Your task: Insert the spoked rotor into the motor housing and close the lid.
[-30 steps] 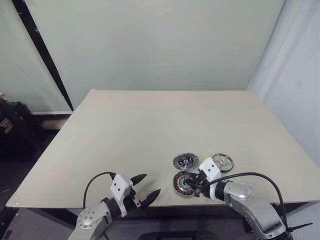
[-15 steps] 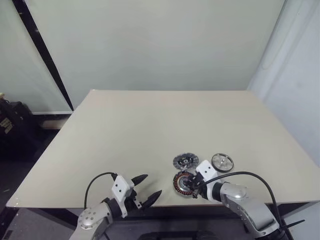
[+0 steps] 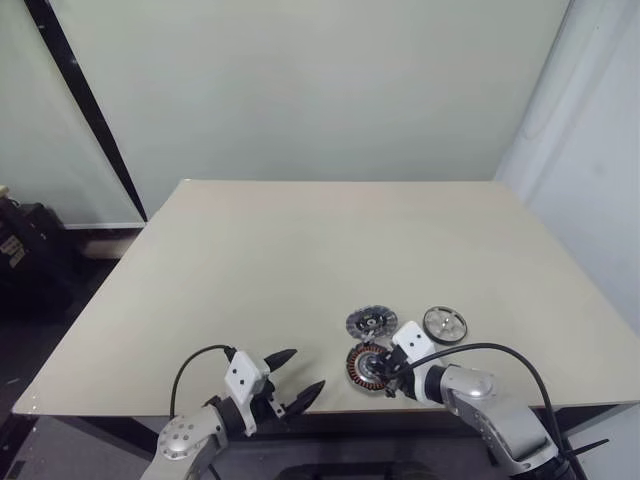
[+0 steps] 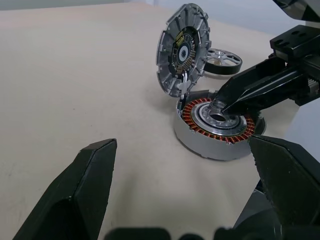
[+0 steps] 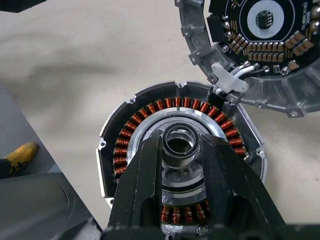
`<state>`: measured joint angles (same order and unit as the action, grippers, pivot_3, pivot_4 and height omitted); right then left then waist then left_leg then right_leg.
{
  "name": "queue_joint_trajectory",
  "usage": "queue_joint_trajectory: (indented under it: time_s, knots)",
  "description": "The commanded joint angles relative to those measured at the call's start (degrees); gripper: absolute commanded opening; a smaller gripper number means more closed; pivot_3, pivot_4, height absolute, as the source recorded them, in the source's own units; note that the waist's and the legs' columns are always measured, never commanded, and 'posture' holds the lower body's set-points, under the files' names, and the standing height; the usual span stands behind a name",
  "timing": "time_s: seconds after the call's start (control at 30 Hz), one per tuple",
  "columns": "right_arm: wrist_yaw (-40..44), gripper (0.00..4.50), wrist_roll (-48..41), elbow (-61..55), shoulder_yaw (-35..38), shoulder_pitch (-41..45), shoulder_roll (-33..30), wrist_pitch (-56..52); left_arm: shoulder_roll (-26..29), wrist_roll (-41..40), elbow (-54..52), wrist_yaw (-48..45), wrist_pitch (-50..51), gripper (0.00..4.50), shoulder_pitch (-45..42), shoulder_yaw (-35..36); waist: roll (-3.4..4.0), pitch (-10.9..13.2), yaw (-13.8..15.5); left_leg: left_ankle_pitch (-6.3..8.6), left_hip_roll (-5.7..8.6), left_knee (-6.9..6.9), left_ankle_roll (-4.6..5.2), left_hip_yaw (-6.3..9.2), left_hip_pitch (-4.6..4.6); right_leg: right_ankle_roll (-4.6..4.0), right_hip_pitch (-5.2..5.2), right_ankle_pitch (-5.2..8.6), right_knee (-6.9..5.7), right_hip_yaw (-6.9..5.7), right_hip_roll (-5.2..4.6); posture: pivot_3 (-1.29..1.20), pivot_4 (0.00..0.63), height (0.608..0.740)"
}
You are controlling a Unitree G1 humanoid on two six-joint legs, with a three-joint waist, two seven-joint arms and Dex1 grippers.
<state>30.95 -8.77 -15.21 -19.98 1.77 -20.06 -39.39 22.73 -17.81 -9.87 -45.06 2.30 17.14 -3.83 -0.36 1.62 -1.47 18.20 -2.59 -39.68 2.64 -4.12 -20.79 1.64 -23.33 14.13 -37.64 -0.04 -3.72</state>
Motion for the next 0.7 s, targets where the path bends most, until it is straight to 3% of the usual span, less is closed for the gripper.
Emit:
queue_joint_trajectory:
  time_s: [0.03,0.7]
  knots:
    - [0.23,0.8,0.46,-0.58,0.06,1.32,-0.09,1.68,0.15,0.03,-1.14,0.08,-0.82,4.5,-0.85,0.03,0.0,0.0,0.0,0.0,0.0,0.0,0.0,0.0,0.0,0.0,0.0,0.0,0.0,0.0,0.0,0.0,0.0,0.74]
    - [0.83,0.8,1.38,0.03,-0.75,1.05,-1.01,1.86,0.24,-0.01,-1.7,0.39,-0.38,4.5,-0.94,-0.36,0.0,0.0,0.01,0.0,0.0,0.0,0.0,0.0,0.01,0.0,0.01,0.0,0.0,0.0,0.0,0.0,0.0,0.74]
